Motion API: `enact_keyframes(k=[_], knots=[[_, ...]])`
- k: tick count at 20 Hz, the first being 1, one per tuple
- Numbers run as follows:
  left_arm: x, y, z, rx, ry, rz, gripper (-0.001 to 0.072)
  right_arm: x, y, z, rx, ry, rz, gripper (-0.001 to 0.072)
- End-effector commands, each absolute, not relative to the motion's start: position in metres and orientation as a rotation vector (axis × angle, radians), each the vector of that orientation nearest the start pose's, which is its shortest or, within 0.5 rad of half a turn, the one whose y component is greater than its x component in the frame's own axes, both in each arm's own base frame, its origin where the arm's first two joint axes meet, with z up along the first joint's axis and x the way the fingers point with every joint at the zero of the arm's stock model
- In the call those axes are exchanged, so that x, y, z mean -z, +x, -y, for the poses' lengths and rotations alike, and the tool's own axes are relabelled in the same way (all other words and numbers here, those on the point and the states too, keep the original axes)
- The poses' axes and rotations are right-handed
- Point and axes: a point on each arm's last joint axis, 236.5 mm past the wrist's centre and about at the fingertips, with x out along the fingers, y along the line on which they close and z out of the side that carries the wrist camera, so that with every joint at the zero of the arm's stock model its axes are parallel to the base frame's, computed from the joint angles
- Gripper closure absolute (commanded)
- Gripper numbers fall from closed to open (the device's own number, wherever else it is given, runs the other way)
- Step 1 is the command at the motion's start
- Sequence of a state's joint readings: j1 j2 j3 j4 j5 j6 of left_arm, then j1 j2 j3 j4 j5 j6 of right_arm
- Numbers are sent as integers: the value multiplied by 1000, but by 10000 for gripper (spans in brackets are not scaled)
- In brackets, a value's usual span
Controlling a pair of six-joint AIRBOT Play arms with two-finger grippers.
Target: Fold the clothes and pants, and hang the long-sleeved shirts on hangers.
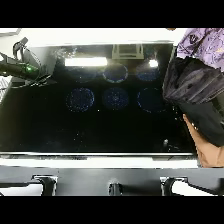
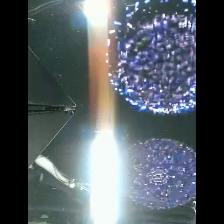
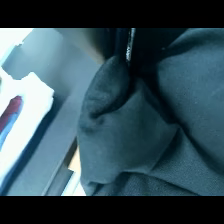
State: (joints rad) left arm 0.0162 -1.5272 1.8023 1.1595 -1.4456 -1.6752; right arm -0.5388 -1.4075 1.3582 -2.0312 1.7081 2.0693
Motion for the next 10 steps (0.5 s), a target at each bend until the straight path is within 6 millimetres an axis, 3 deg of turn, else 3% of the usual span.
enact_keyframes(k=[1,10], knots=[[-134,457,86,255,-386,-1174,688,-25,191,250,1250,378,-1639,678],[-134,457,88,263,-389,-1175,688,-17,165,246,1315,336,-1726,677]])
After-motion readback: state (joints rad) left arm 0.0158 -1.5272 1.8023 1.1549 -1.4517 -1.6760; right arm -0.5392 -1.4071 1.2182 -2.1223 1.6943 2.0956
